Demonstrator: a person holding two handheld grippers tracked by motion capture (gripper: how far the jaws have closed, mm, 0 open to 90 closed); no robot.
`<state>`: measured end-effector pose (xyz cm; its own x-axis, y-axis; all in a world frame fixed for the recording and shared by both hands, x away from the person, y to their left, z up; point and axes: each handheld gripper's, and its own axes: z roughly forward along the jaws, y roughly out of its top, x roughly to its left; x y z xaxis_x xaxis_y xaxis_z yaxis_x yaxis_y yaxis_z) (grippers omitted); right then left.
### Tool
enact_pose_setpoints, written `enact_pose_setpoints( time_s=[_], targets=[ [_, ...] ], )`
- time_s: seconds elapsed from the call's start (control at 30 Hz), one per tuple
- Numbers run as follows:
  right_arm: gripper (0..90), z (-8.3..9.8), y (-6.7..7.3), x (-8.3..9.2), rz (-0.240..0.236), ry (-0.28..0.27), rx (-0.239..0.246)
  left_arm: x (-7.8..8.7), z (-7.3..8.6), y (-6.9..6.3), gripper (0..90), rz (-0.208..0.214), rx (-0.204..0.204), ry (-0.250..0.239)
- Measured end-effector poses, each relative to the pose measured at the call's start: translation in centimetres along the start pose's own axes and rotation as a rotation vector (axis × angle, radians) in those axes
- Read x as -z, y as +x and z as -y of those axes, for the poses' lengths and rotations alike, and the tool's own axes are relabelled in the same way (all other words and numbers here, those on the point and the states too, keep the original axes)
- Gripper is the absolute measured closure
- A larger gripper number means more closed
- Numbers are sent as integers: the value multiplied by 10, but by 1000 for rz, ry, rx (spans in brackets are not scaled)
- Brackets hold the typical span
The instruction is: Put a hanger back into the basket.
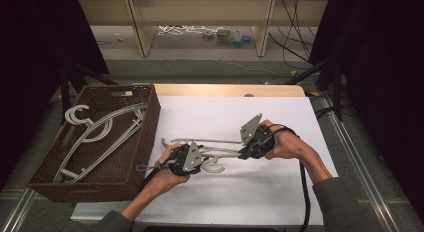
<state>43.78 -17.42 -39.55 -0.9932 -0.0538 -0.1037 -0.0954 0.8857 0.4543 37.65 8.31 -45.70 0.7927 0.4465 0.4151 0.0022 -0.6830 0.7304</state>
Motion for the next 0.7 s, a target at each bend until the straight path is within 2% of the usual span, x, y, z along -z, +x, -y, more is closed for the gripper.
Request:
enact_pose_setpoints(
  time_s=[0.17, 0.23, 0.27, 0.3, 0.33, 0.43, 0.47, 0.63, 0.7],
  targets=[
    [829, 1, 0, 1, 3, -1, -1, -1, -1, 2, 661, 43, -41, -8],
    [829, 1, 0, 1, 0, -4, 5, 0, -2, 1, 684, 52, -81, 4],
    [828, 1, 0, 1, 0, -6, 7, 1, -3, 1, 692, 50, -123, 6],
    [827, 2, 0, 1, -3, -8, 8, 2, -3, 1, 707, 57, -130, 11],
    [826, 2, -1, 1, -1, -10, 11, 4, -5, 1, 713, 57, -159, 10],
    [821, 3, -1, 3, -15, -32, 7, 6, -7, 2, 730, 68, -178, 15],
    [818, 3, -1, 3, -28, -42, 8, 8, -8, 3, 734, 69, -202, 18],
    [767, 5, -3, 10, 2, -95, -32, 16, -15, 5, 772, 72, -239, 2],
    [716, 6, -3, 13, 40, -107, -53, 20, -19, 5, 790, 73, -242, -2]
  ],
)
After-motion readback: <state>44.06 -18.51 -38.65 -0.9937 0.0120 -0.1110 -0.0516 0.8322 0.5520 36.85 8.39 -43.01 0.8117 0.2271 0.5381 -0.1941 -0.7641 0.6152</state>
